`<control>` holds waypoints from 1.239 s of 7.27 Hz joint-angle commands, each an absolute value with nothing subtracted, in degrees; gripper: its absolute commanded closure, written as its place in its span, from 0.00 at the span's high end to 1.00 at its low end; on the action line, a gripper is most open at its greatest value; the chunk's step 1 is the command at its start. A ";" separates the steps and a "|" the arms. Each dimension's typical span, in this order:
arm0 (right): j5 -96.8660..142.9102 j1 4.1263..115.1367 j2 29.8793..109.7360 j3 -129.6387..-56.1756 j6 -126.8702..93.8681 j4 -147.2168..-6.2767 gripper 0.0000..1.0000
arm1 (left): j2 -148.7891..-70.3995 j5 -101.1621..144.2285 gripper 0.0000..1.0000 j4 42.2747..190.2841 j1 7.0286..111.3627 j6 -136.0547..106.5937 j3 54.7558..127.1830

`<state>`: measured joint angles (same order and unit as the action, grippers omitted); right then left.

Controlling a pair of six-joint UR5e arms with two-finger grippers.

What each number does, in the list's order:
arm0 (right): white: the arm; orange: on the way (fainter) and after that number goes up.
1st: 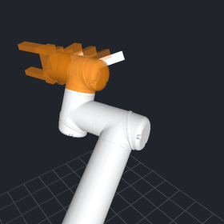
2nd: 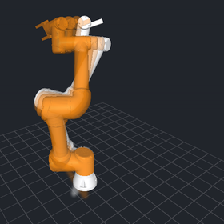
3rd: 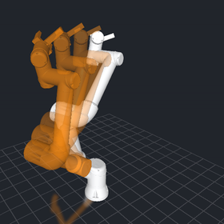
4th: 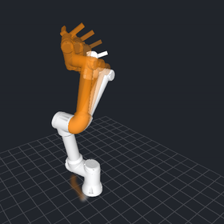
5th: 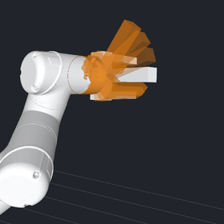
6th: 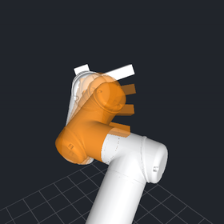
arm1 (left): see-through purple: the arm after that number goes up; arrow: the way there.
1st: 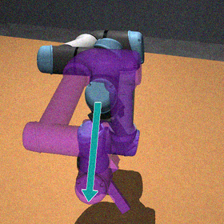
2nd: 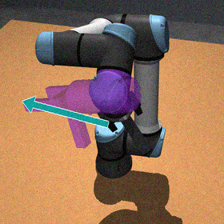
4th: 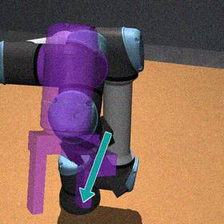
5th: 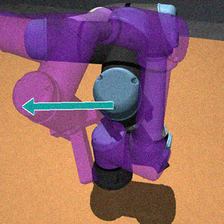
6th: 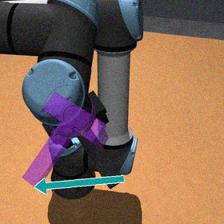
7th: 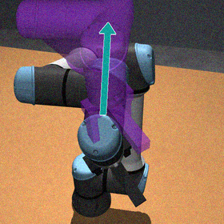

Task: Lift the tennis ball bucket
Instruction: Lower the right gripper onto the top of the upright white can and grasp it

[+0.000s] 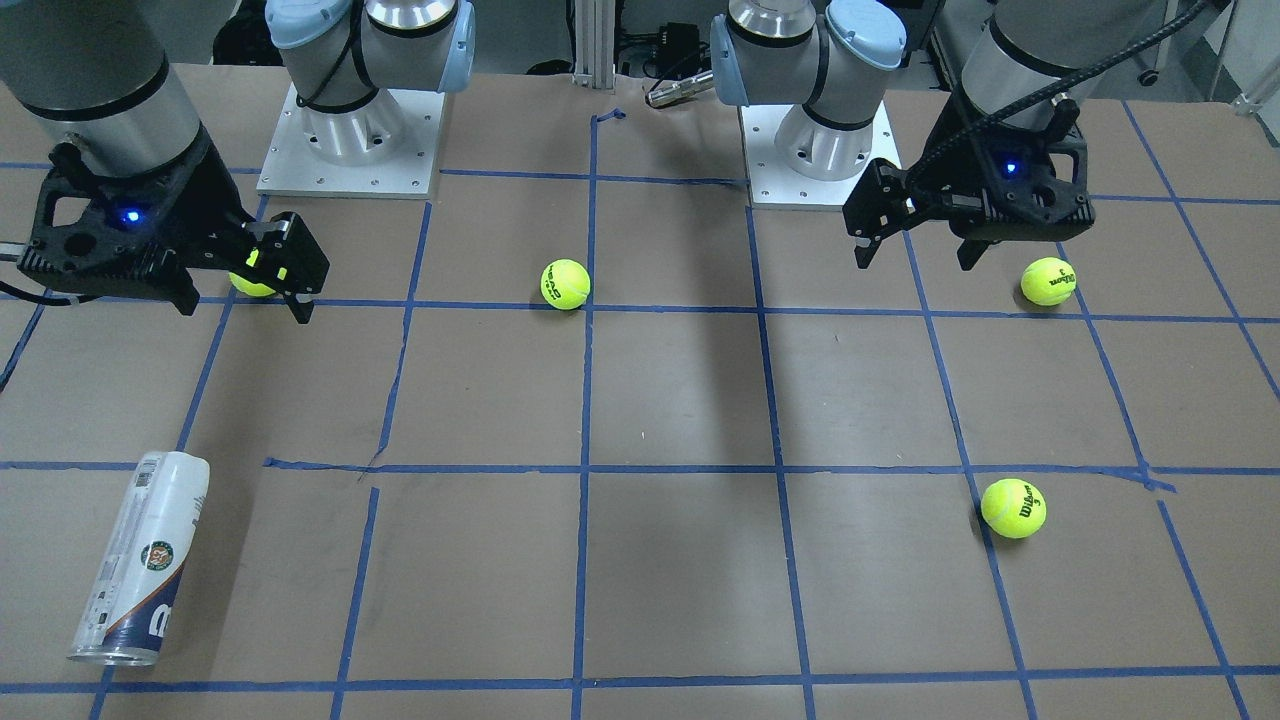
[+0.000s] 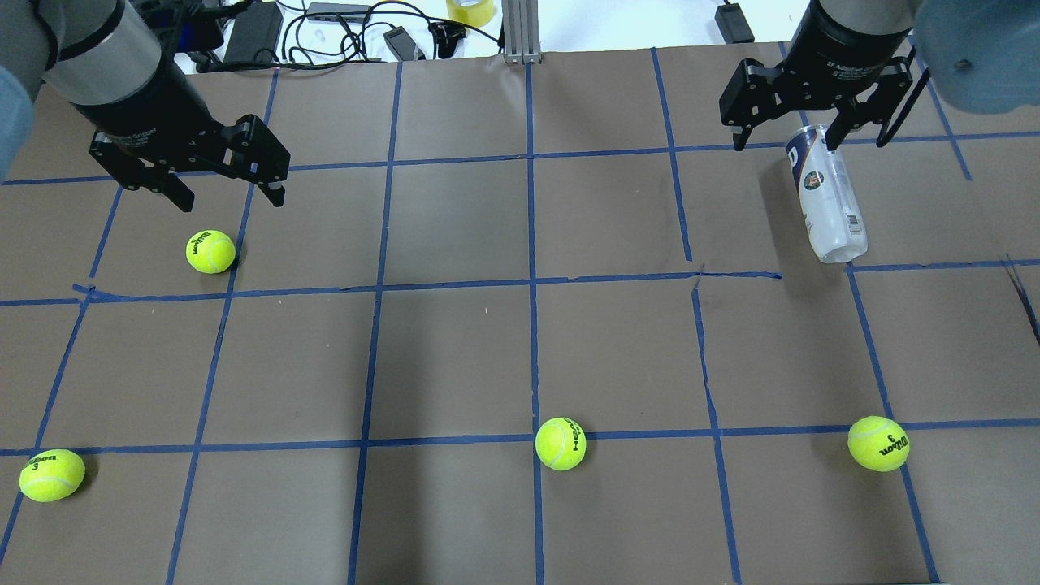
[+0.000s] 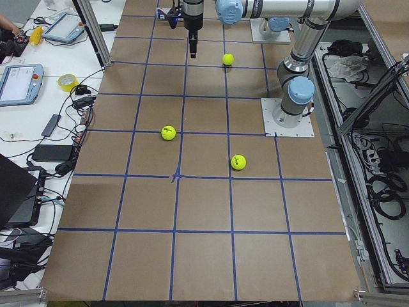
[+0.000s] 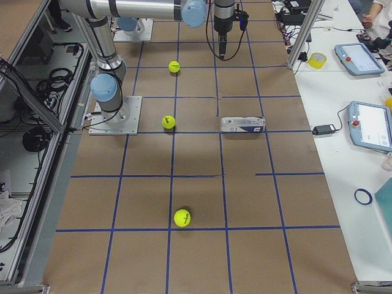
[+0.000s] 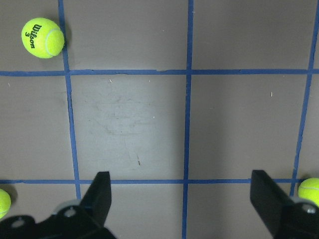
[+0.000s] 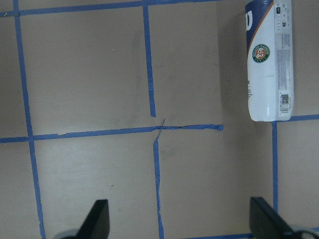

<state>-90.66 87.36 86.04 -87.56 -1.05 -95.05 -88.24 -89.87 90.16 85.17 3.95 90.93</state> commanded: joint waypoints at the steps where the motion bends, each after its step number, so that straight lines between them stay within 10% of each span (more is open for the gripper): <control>1: -90.71 87.36 85.78 -87.80 -1.14 -95.01 1.00 | -88.24 -89.91 1.00 90.18 85.17 3.96 90.97; 6: -91.31 78.67 55.96 -63.58 1.38 -101.55 1.00 | -88.50 -89.91 1.00 90.18 85.17 3.78 90.97; 9: -91.49 74.18 48.62 -63.81 5.89 -106.95 1.00 | -88.51 -89.82 1.00 90.18 85.17 3.87 90.97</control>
<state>-91.34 75.40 51.08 -63.82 4.83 -105.38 -88.50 -89.83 90.18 85.16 3.85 90.97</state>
